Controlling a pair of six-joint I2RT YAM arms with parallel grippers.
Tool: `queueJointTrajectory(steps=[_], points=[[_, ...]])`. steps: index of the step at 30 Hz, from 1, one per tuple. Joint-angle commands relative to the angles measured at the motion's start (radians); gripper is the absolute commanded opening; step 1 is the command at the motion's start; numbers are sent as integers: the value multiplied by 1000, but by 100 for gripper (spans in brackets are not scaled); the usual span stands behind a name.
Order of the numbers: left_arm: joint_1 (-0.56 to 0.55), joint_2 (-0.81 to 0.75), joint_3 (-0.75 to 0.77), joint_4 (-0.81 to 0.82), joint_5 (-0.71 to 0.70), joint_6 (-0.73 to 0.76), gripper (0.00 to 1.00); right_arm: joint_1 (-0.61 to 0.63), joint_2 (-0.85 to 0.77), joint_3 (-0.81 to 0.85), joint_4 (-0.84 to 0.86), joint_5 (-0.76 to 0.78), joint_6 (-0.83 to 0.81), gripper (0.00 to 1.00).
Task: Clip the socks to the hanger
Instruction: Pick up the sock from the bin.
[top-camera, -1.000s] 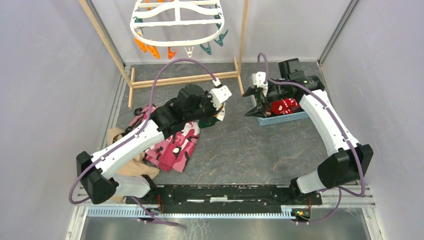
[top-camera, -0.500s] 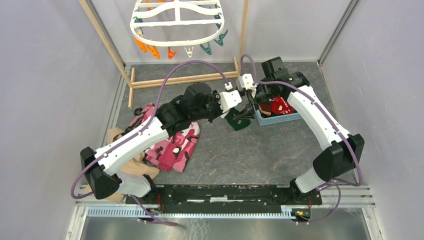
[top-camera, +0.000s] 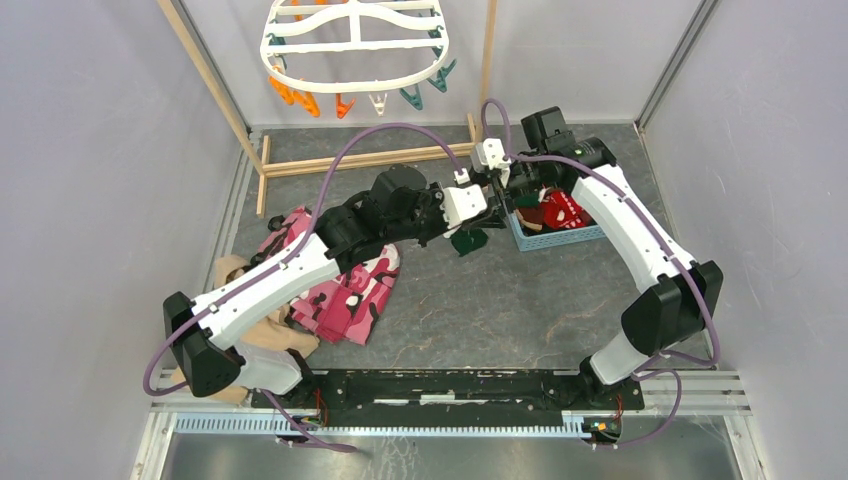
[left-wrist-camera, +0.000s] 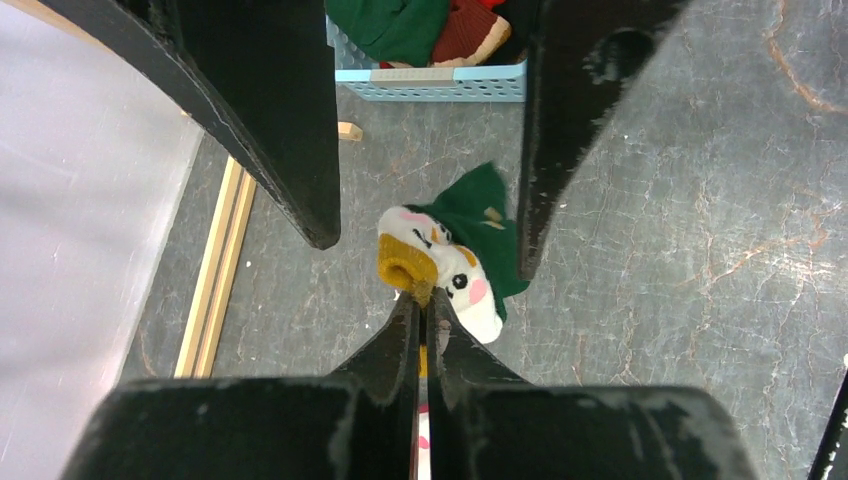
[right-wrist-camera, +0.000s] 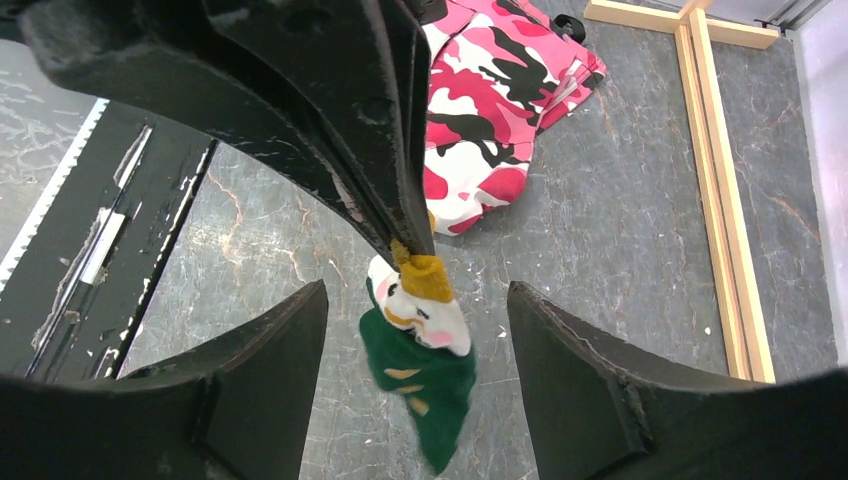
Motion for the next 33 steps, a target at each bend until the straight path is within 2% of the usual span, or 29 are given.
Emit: queueJointTrajectory(steps=[1,7,10,15,17,21,23,25,27,30,33], points=[[-4,-12,22,31,25,46,2,-4,10,0,47,-44,31,69],[-5,-28,5,64,42,46,2,-5,13,-23,60,-36,38,55],[-5,-30,0,69,47,39,2,-5,9,-27,53,-35,29,39],[-5,-42,-30,97,25,15,2,-5,-3,-19,23,-3,14,2],[-5,-69,-70,148,-2,-16,4,-9,-12,-25,15,13,20,0],[-2,-184,-225,292,-43,-115,32,-45,-40,-46,25,5,52,0],[6,-256,-326,381,-35,-180,56,-55,-55,-49,6,-5,30,0],[28,-331,-430,485,12,-267,73,-54,-70,-50,-41,-17,-40,0],[68,-389,-525,605,89,-372,79,-54,-79,-57,-84,-30,-120,0],[130,-444,-670,805,197,-554,81,-55,-75,-50,-152,-68,-250,0],[174,-454,-768,1029,247,-687,82,-54,-67,-35,-185,-142,-316,0]])
